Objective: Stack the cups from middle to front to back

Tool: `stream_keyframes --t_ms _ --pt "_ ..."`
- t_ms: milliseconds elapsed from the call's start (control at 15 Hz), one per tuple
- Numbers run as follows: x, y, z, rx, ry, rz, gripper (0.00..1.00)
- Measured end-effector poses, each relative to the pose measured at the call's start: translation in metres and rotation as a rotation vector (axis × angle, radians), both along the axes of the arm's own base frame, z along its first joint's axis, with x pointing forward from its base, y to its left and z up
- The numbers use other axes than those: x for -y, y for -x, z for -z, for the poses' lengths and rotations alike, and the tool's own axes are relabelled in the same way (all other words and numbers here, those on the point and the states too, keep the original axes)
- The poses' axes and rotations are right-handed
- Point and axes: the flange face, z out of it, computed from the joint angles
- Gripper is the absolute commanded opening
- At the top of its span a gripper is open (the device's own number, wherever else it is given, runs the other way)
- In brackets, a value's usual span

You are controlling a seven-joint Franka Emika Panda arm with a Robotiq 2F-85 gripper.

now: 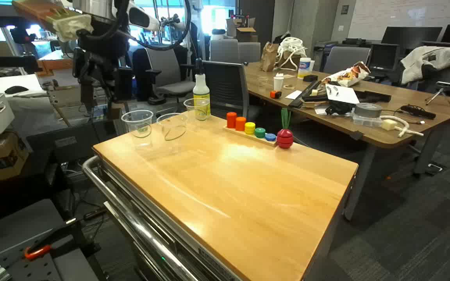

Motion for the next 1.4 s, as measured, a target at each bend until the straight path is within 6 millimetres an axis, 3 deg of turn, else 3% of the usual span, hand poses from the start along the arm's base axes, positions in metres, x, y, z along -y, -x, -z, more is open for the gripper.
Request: stream_keyframes --t_ms 733,1133,1400 --pt "0.003 -0.008 0.000 0.003 0.010 0.014 1.00" --pt "0.009 -0.065 -0.009 0.072 0.071 0.078 1.00" --pt "0.006 -0.115 0.005 0.106 0.065 0.100 1.00"
